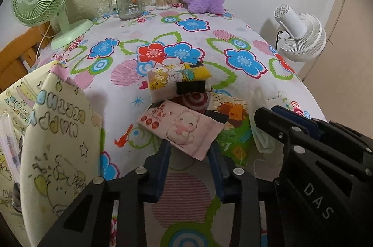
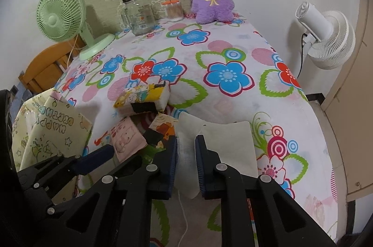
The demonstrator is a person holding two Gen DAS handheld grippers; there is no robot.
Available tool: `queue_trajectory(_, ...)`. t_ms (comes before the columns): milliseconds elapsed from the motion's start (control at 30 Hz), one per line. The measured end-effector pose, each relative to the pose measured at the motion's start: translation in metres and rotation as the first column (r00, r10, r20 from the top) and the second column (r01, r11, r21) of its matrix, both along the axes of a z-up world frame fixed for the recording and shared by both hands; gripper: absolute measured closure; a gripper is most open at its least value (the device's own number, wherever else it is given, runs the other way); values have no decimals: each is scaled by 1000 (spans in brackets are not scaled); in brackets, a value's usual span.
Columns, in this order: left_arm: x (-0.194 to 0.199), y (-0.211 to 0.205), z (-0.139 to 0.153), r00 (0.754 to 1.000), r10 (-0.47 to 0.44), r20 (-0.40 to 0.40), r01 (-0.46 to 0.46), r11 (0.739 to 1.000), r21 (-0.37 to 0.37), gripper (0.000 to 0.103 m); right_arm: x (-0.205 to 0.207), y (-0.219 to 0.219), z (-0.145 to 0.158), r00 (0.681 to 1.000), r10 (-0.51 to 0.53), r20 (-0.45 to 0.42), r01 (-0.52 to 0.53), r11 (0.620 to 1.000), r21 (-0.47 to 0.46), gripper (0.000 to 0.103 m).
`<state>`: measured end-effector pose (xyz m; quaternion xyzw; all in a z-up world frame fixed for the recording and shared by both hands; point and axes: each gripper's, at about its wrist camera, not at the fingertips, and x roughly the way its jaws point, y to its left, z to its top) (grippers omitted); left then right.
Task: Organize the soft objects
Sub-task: 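Move the left tool to the green tissue pack while the right tool holds the white pad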
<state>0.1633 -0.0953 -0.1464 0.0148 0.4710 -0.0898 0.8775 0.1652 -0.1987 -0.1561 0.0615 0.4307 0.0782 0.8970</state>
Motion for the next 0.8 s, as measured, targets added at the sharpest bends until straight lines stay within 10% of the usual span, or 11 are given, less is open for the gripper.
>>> queue_trajectory(600,-26,-2,-2,998,-52,-28,52,999,10,81,-24,1,7,1000,1,18,-1,1000,6,90)
queue_trajectory(800,-29,-12,-4,995,-93,-28,93,996,-4,63,-32,-8,6,1000,-24,17,24,1000,5,90)
